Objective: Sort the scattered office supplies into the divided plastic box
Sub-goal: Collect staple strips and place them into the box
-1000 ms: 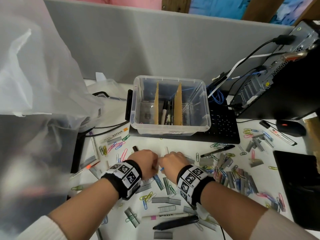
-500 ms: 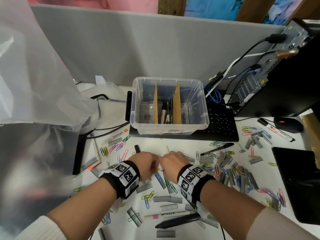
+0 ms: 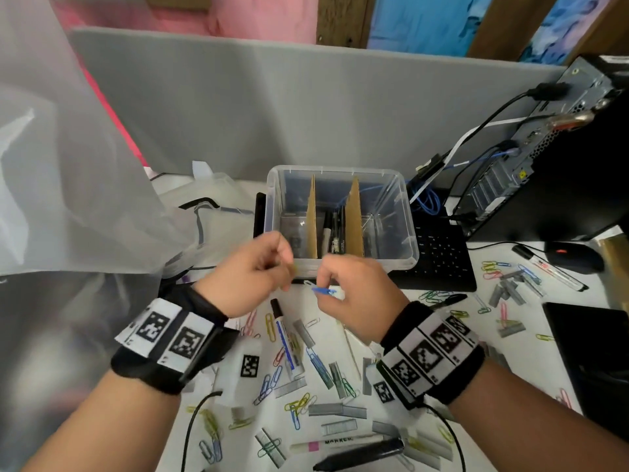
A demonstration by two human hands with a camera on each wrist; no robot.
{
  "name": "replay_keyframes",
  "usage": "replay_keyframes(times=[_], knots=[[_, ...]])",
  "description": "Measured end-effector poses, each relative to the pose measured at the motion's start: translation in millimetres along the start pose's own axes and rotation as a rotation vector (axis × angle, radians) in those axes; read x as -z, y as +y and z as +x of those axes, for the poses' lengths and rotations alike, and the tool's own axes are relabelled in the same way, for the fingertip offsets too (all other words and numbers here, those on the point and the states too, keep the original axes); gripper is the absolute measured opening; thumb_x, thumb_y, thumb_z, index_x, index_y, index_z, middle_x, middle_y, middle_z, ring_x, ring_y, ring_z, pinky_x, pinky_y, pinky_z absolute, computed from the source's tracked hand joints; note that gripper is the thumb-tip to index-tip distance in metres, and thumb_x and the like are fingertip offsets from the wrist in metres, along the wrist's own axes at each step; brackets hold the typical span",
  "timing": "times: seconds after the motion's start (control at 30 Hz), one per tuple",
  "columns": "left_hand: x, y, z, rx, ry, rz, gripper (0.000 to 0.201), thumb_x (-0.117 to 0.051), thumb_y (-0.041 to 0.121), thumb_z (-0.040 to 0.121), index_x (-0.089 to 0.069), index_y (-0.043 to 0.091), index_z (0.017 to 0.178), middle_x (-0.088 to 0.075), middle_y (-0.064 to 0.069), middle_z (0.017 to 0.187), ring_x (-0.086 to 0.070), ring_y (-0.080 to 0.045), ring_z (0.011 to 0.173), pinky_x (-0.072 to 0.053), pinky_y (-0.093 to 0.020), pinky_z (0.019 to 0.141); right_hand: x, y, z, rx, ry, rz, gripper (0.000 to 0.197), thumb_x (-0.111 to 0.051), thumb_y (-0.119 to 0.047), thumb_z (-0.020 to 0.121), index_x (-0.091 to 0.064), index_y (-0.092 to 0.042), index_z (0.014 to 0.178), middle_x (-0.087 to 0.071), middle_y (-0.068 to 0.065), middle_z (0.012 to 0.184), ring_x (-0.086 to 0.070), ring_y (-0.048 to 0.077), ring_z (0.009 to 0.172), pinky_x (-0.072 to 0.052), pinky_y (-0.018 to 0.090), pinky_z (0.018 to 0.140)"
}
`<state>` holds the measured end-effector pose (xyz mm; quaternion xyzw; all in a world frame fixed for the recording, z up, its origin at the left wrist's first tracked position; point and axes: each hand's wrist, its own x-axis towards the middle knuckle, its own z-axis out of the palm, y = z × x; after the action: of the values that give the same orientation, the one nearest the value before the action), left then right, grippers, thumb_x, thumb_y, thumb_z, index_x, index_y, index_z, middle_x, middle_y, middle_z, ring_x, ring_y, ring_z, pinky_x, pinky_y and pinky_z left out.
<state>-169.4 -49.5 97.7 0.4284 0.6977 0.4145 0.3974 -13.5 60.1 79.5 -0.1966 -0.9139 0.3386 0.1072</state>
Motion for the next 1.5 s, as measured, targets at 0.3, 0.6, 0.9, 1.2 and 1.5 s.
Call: replay_keyframes(times=[0.3,0.6,0.9,1.2,1.5], knots=[[13,12,62,0.008,0.3,0.331,0.012,-0.051,0.006,0.089,-0.055,0.016,0.093,-0.064,-0.007,0.092,-0.058,-0.022,0.077,-0.051,-0.037,0.08,4,-8,70,-0.166,0.144,-0.006,0.018,-0.074,-0.015,0.076,-0.057,-0.012,0.077,-0.054,-0.007,0.065,-0.055,0.008,0.063,-0.044,0.017,0.06],[19,18,62,-0.015,0.302,0.301,0.018,-0.048,0.007,0.093,-0.062,0.018,0.097,-0.068,-0.006,0.101,-0.062,-0.023,0.091,-0.049,-0.036,0.089,23,0,67,-0.158,0.182,-0.052,0.01,-0.065,-0.007,0.081,-0.059,-0.013,0.078,-0.056,-0.009,0.067,-0.056,0.009,0.064,-0.052,0.023,0.072],[-29,-6,1,-0.194,0.062,0.121,0.01,-0.057,0.012,0.091,-0.063,0.017,0.085,-0.063,0.005,0.078,-0.06,-0.012,0.073,-0.051,-0.023,0.072,50,20,1,-0.318,0.053,0.095,0.013,-0.069,-0.013,0.081,-0.057,-0.016,0.078,-0.058,-0.004,0.072,-0.049,0.001,0.06,-0.04,0.012,0.059],[-89,-78,-4,0.025,-0.131,0.508,0.013,-0.055,0.014,0.086,-0.054,0.026,0.084,-0.061,0.008,0.081,-0.061,-0.015,0.075,-0.048,-0.024,0.069,-1,79,-57,-0.594,-0.369,-0.179,0.02,-0.058,-0.012,0.082,-0.053,-0.024,0.068,-0.055,-0.01,0.083,-0.053,0.012,0.082,-0.038,0.022,0.071],[-129,-86,22,0.019,-0.094,0.716,0.033,-0.054,0.023,0.087,-0.055,0.022,0.12,-0.052,-0.001,0.119,-0.044,-0.023,0.112,-0.041,-0.034,0.095,-33,95,-74,-0.565,-0.182,-0.225,0.008,-0.056,-0.018,0.086,-0.059,-0.021,0.093,-0.059,-0.001,0.097,-0.057,0.02,0.091,-0.049,0.031,0.08]])
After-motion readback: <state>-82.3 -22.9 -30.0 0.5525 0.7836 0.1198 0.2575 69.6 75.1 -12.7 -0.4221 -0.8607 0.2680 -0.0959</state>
